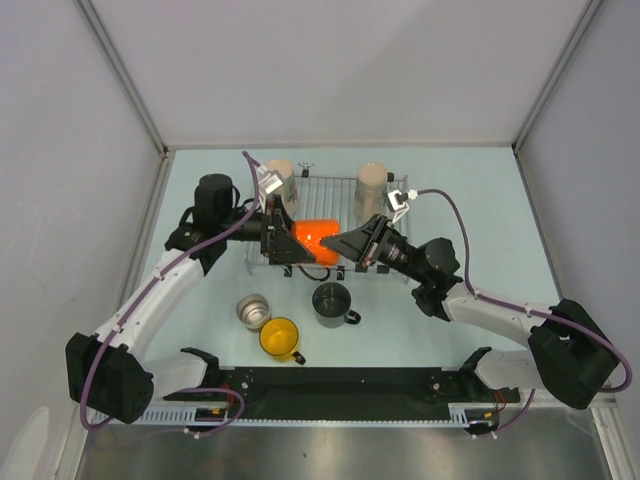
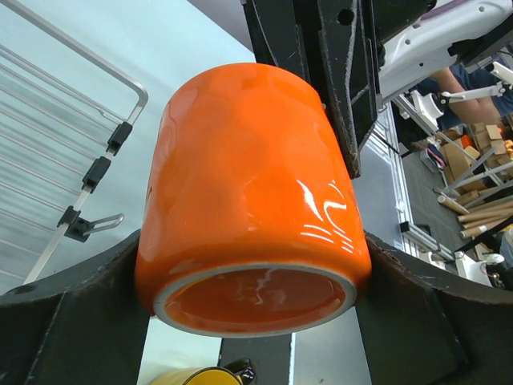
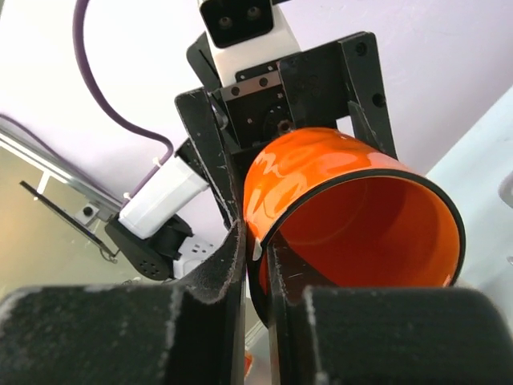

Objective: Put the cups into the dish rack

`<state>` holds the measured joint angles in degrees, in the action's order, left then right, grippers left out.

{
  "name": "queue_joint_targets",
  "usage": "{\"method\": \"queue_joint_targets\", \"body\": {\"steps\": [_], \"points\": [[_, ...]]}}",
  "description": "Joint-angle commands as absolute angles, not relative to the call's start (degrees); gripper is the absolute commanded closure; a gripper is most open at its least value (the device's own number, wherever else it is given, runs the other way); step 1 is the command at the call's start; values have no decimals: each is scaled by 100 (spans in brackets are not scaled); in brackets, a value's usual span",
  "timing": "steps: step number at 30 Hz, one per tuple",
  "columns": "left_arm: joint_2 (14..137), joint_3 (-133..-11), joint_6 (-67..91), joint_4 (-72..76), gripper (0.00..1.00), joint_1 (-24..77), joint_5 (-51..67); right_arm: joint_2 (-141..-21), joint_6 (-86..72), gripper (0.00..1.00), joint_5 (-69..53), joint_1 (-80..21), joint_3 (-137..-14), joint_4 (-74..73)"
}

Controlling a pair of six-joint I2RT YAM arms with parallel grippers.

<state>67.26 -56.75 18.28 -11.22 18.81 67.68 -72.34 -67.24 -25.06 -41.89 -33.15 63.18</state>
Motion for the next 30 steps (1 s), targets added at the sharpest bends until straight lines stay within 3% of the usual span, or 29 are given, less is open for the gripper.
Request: {"method": "queue_joint_targets", "body": {"steps": [1,3,7,12,17,23,30], "points": [[6566,-6082,1793,-712,100,1450,6671,-6856,-6425,75,-2567,-3982,-2910,5968],[6530,-6065,1749,-730,99,1441,6601,-6882,-6407,63,-2558,-3964,-2874,5880],[6513,-6099,1557,-896,99,1441,6460,-6864,-6460,19,-2479,-3868,-2690,5775],[6653,-6301,845,-1554,99,1485,5908,-6435,-6189,13,-2558,-3674,-2768,4941],[7249,-7074,-315,-2811,99,2028,3827,-5488,-5346,12,-2532,-3604,-3383,2907],[8787,-8523,-1036,-3892,100,2644,1736,-4510,-4229,11,-1548,-3753,-3885,1084],[10396,-10316,-1362,-4806,100,2926,467,-3657,-3902,11,-1055,-3771,-3700,501]]}}
